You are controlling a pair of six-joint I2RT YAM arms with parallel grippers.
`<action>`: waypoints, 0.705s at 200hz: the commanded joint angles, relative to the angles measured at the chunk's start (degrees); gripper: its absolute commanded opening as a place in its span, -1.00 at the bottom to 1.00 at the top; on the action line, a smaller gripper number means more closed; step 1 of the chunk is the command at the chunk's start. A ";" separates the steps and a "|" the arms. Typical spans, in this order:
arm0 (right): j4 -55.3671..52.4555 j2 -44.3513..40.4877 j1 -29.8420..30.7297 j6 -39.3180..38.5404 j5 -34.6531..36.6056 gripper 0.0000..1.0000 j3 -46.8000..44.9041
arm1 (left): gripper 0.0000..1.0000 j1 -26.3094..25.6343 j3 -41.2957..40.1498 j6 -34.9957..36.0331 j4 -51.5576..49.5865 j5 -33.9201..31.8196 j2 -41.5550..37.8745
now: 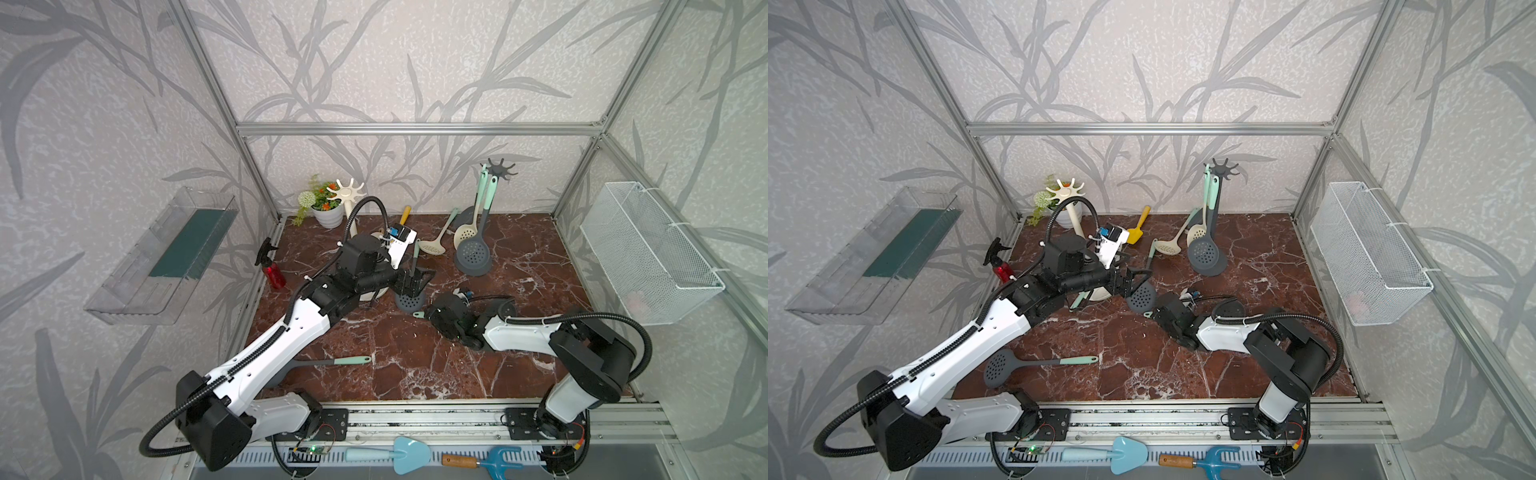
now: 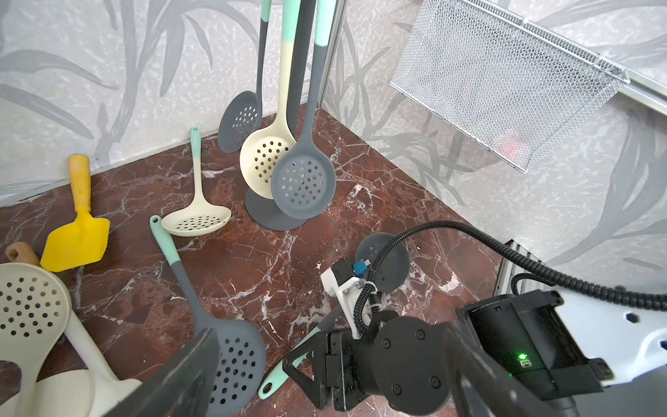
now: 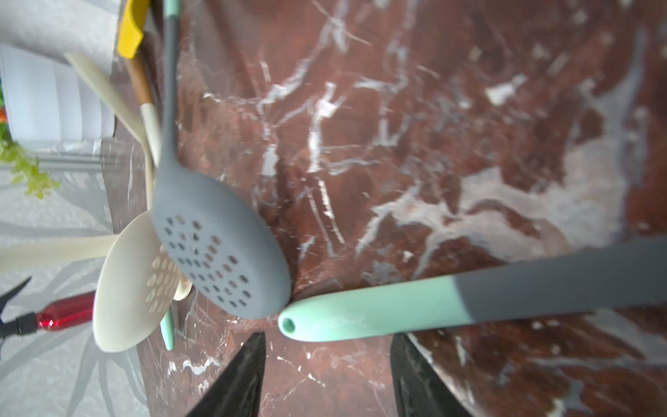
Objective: Hang the skimmer on the kitchen utensil rack
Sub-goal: Adjust the skimmer at the center of the board.
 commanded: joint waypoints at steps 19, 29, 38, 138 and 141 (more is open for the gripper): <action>-10.93 -8.05 -0.88 -23.91 -2.91 0.13 1.82 | 0.89 -0.19 0.31 1.66 -1.46 -0.86 -0.25; -12.00 -9.06 -0.88 -32.13 -6.85 0.12 2.44 | 0.89 -0.23 0.38 1.64 -1.34 -0.63 -0.15; -14.18 -9.56 -0.89 -39.31 -10.03 0.12 3.58 | 0.89 -0.27 0.47 1.56 -1.34 -0.60 -0.13; -31.49 -12.23 -10.88 -80.44 -11.25 0.12 9.78 | 0.89 -0.22 0.20 2.66 -1.94 -3.19 -0.39; -31.54 -12.30 -11.34 -81.03 -11.70 0.12 9.66 | 0.89 -0.23 0.20 2.64 -1.93 -3.27 -0.36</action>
